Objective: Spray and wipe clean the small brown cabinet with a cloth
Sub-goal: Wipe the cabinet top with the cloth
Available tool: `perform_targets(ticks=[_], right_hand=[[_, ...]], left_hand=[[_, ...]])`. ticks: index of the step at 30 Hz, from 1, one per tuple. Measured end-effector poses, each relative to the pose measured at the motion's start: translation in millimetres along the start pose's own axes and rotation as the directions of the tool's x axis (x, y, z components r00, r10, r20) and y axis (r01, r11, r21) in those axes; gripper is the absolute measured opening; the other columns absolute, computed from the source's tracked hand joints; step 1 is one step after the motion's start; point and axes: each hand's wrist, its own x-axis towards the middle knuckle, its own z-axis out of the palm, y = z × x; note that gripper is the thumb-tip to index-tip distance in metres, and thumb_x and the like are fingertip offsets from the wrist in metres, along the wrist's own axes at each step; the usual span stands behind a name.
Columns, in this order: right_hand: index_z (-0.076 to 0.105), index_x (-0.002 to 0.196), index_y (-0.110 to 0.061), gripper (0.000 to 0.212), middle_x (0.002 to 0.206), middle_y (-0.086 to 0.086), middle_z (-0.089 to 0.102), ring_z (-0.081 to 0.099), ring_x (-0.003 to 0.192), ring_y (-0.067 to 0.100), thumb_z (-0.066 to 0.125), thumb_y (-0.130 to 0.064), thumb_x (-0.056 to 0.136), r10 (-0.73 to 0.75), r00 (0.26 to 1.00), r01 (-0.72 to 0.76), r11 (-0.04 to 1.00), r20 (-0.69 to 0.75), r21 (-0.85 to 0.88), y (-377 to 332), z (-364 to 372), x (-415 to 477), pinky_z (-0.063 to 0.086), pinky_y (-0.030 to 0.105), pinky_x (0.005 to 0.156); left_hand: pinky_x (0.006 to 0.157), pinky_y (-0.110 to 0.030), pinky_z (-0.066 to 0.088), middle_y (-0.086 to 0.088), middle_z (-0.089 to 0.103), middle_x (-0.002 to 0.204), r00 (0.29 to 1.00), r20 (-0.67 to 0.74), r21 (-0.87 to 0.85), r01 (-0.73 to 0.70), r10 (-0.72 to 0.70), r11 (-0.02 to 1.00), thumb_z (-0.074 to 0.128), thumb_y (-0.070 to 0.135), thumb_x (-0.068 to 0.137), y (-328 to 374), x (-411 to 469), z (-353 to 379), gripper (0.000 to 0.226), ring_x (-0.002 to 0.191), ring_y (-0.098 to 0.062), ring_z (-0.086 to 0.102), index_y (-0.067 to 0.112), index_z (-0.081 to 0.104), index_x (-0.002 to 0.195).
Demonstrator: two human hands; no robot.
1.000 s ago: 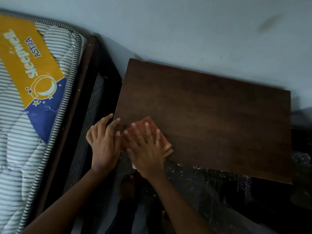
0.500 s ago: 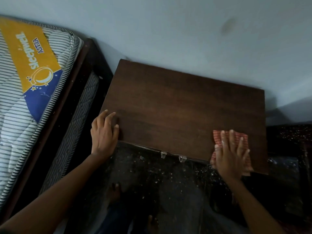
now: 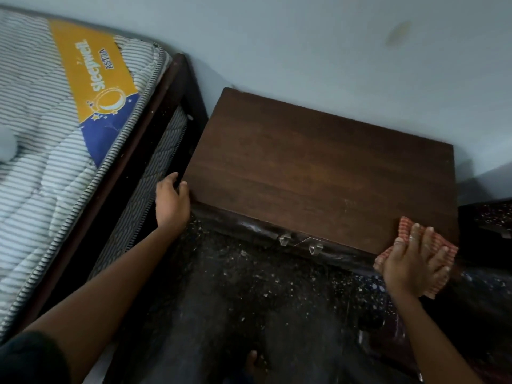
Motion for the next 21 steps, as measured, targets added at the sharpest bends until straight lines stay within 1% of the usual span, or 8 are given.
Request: perform_targets(ticks=[2, 4, 7, 8, 10, 12, 16, 21], right_hand=[[0.031, 0.144, -0.024, 0.061, 0.155, -0.003, 0.02, 0.011, 0.142, 0.035, 0.019, -0.044, 0.087, -0.073, 0.997, 0.073, 0.997, -0.025, -0.001, -25, 2, -15, 0.005, 0.055, 0.113], [0.031, 0.143, -0.024, 0.062, 0.154, -0.003, 0.022, 0.014, 0.142, 0.034, 0.018, -0.045, 0.087, -0.245, 0.969, 0.245, 0.968, 0.012, -0.042, -54, 16, -49, 0.006, 0.053, 0.113], [0.036, 0.141, -0.025, 0.057, 0.152, -0.003, 0.029, 0.021, 0.141, 0.032, 0.022, -0.043, 0.089, -0.487, 0.872, 0.49, 0.87, 0.056, -0.055, -115, 40, -82, 0.01, 0.05, 0.113], [0.038, 0.14, -0.025, 0.055, 0.151, -0.003, 0.031, 0.024, 0.14, 0.033, 0.025, -0.042, 0.09, -0.554, 0.831, 0.556, 0.829, 0.047, -0.054, -135, 50, -94, 0.012, 0.05, 0.112], [0.04, 0.139, -0.024, 0.052, 0.15, -0.002, 0.034, 0.026, 0.139, 0.034, 0.029, -0.039, 0.09, -0.654, 0.756, 0.654, 0.754, 0.021, -0.063, -165, 65, -111, 0.012, 0.048, 0.112], [0.043, 0.138, -0.024, 0.051, 0.148, -0.002, 0.036, 0.029, 0.138, 0.034, 0.032, -0.038, 0.09, -0.684, 0.728, 0.68, 0.728, -0.039, -0.085, -182, 77, -121, 0.014, 0.048, 0.111], [0.047, 0.134, -0.022, 0.047, 0.145, -0.001, 0.042, 0.035, 0.135, 0.034, 0.033, -0.037, 0.092, -0.677, 0.704, 0.671, 0.733, -0.213, -0.114, -193, 94, -123, 0.022, 0.049, 0.109], [0.055, 0.128, -0.02, 0.043, 0.138, 0.001, 0.052, 0.045, 0.128, 0.034, 0.038, -0.035, 0.092, -0.705, 0.587, 0.721, 0.679, -0.398, -0.141, -210, 112, -123, 0.031, 0.048, 0.105]], left_hand=[[0.099, -0.032, 0.036, -0.013, 0.051, 0.133, 0.997, 0.073, -0.08, -0.013, 0.019, 0.997, 0.04, 0.022, 0.099, -1, -3, 10, 0.038, 0.122, -0.026, 0.048, 0.006, 0.046, 0.133], [0.092, -0.026, 0.036, -0.008, 0.056, 0.127, 0.996, 0.084, -0.153, -0.024, 0.037, 0.988, 0.038, 0.021, 0.099, 2, -10, 10, 0.034, 0.116, -0.021, 0.051, 0.009, 0.051, 0.128], [0.083, -0.024, 0.037, -0.002, 0.06, 0.113, 0.997, 0.078, -0.243, -0.009, 0.029, 0.97, 0.037, 0.02, 0.1, -10, -7, 14, 0.031, 0.099, -0.011, 0.052, 0.012, 0.056, 0.123], [0.082, -0.025, 0.04, -0.001, 0.06, 0.112, 0.996, 0.067, -0.277, -0.032, 0.053, 0.96, 0.038, 0.02, 0.099, -17, -4, 16, 0.03, 0.098, -0.011, 0.053, 0.013, 0.057, 0.122], [0.091, -0.03, 0.045, -0.001, 0.061, 0.115, 0.993, 0.039, -0.343, -0.093, 0.113, 0.935, 0.04, 0.02, 0.099, -27, -2, 21, 0.028, 0.105, -0.013, 0.055, 0.015, 0.059, 0.119], [0.097, -0.036, 0.046, 0.0, 0.061, 0.114, 0.987, 0.011, -0.41, -0.14, 0.158, 0.901, 0.042, 0.02, 0.098, -39, 1, 27, 0.025, 0.108, -0.012, 0.056, 0.017, 0.06, 0.115], [0.092, -0.038, 0.048, 0.008, 0.062, 0.107, 0.938, -0.132, -0.418, -0.345, 0.32, 0.84, 0.041, 0.029, 0.094, -56, 15, 40, 0.026, 0.103, -0.004, 0.057, 0.022, 0.061, 0.11], [0.084, -0.041, 0.048, 0.003, 0.063, 0.1, 0.846, -0.335, -0.401, -0.525, 0.414, 0.75, 0.039, 0.03, 0.092, -61, 28, 58, 0.028, 0.094, -0.008, 0.058, 0.018, 0.062, 0.103]])
